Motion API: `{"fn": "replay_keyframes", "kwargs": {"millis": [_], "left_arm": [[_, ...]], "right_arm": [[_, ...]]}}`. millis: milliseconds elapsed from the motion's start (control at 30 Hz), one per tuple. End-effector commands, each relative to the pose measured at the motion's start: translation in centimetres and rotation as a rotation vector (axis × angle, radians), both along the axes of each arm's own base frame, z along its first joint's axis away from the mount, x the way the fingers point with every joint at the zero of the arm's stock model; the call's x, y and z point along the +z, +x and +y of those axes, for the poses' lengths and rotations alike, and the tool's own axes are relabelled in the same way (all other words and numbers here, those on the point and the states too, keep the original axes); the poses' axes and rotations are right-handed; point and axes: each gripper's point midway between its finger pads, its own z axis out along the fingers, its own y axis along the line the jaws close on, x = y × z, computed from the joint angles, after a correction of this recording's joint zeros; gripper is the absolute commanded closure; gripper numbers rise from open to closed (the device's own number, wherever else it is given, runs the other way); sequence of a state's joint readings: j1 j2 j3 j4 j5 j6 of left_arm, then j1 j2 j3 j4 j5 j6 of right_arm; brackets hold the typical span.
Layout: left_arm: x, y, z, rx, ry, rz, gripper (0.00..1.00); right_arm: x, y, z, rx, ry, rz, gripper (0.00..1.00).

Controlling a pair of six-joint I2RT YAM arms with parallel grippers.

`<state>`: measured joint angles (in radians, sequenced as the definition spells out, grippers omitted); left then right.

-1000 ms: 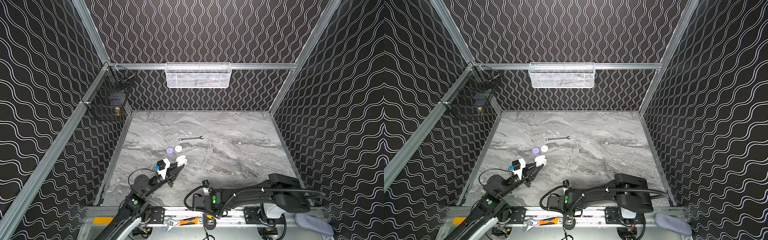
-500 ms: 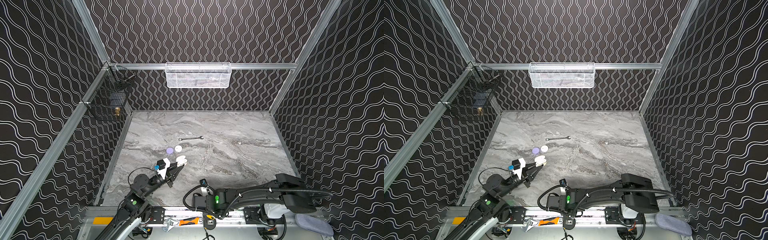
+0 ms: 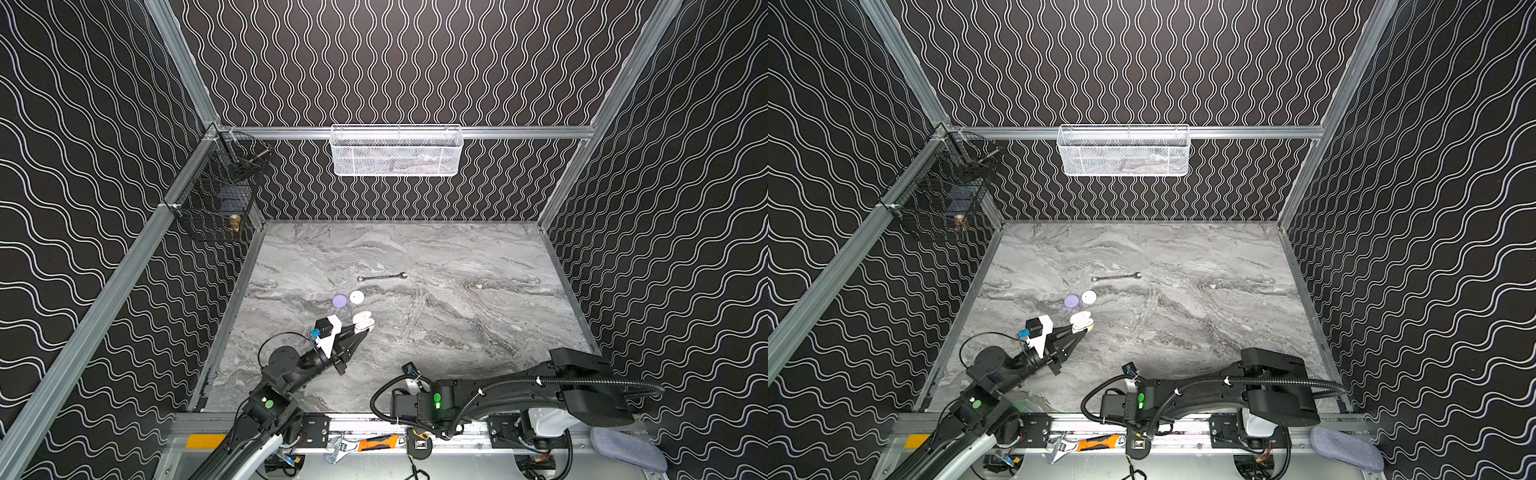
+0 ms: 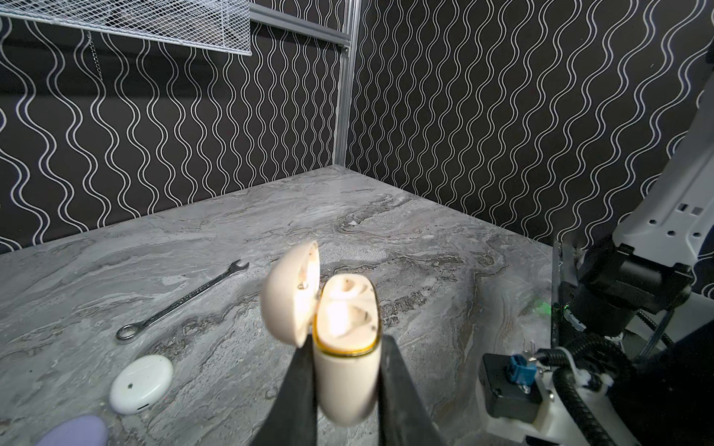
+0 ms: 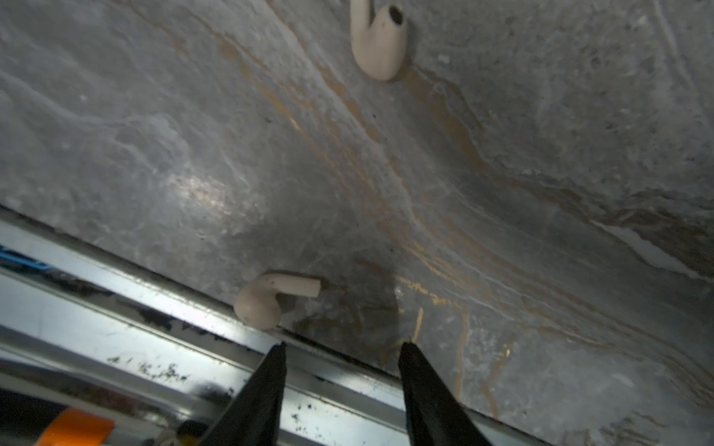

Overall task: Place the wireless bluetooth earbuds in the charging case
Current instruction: 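Move the right gripper down to the table edge nearest the robot, then grasp the cream earbud on the table with the right gripper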

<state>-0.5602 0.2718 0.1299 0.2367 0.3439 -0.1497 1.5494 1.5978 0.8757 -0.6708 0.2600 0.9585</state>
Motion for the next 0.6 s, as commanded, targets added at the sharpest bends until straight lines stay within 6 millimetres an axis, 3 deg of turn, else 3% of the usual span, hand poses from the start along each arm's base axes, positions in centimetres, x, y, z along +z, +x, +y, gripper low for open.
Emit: {"fn": "replay_keyframes", "kwargs": {"millis": [0,567], "left_arm": [[1.1,0.2,0.1,0.011,-0.008,-0.039,1.00],[1.4,0.1,0.3,0.016,0.000,-0.044,1.00]], "right_arm": [[-0.1,-0.1,1.0,0.035,0.013,0.003,0.49],[-0.2,2.8,0.3,-0.033,0.007,-0.068,0.57]]}}
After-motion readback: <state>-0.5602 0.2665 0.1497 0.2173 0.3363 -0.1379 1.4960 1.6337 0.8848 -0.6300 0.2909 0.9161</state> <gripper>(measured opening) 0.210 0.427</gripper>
